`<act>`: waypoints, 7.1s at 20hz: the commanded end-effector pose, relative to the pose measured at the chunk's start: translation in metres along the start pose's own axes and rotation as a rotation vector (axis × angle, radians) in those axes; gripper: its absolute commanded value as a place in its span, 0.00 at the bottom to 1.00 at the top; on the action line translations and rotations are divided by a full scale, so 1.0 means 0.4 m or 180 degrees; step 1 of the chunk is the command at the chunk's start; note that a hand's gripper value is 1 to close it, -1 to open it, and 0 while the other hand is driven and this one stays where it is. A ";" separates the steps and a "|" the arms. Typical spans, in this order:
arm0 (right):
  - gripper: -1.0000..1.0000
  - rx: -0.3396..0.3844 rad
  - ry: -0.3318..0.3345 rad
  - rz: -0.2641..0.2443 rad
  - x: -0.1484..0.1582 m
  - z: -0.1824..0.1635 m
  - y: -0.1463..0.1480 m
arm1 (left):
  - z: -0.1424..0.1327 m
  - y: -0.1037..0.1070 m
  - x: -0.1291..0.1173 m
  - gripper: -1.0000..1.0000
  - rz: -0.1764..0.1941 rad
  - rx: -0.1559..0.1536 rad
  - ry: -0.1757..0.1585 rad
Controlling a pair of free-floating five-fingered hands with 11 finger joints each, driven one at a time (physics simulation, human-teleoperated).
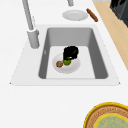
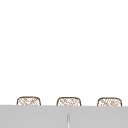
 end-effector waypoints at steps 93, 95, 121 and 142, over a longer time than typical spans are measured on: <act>0.50 0.0000 0.0000 0.0000 0.000 0.000 0.000 | -0.064 -0.038 -0.287 0.00 0.0675 -0.0609 0.1084; 0.50 0.0000 0.0000 0.0000 0.000 0.000 0.000 | -0.073 -0.046 -0.291 0.00 0.0754 -0.0619 0.1152; 0.50 0.0000 0.0000 0.0000 0.000 0.000 0.000 | -0.054 -0.035 -0.275 1.00 0.0134 -0.0575 0.1339; 0.50 0.0000 0.0000 0.0000 0.000 0.000 0.000 | 0.127 0.319 -0.052 1.00 0.0078 -0.0632 0.1423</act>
